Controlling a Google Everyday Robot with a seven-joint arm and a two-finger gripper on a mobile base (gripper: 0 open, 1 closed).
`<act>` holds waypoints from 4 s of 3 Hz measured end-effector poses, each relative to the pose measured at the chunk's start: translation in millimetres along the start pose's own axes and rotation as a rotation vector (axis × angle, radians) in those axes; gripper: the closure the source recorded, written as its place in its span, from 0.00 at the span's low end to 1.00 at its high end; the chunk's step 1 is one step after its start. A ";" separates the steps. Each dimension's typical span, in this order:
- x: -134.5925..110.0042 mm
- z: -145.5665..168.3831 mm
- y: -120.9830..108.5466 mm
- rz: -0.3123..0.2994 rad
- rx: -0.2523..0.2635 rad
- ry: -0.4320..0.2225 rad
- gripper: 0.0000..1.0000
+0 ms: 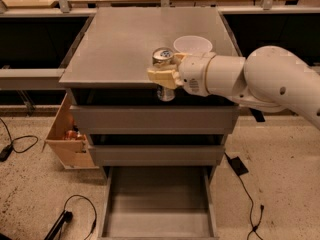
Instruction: Place redbull can into bottom drawer
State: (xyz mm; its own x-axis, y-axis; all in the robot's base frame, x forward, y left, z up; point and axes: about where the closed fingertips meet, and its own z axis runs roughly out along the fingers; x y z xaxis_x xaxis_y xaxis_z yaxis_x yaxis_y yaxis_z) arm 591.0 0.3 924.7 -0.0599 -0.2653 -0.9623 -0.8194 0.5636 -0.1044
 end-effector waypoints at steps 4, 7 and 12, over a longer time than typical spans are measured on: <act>155.9 -7.0 31.8 0.047 -0.059 0.022 1.00; 223.3 6.5 36.6 0.031 -0.116 0.009 1.00; 447.0 74.3 37.6 0.088 -0.193 0.020 1.00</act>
Offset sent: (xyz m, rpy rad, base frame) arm -0.0006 -0.0233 -0.1247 0.0604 0.1028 -0.0548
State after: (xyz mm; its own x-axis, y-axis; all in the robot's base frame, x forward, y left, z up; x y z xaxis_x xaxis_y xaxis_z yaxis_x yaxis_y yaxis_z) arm 575.7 -39.0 471.9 -0.1454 -0.2385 -0.9602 -0.9044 0.4256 0.0313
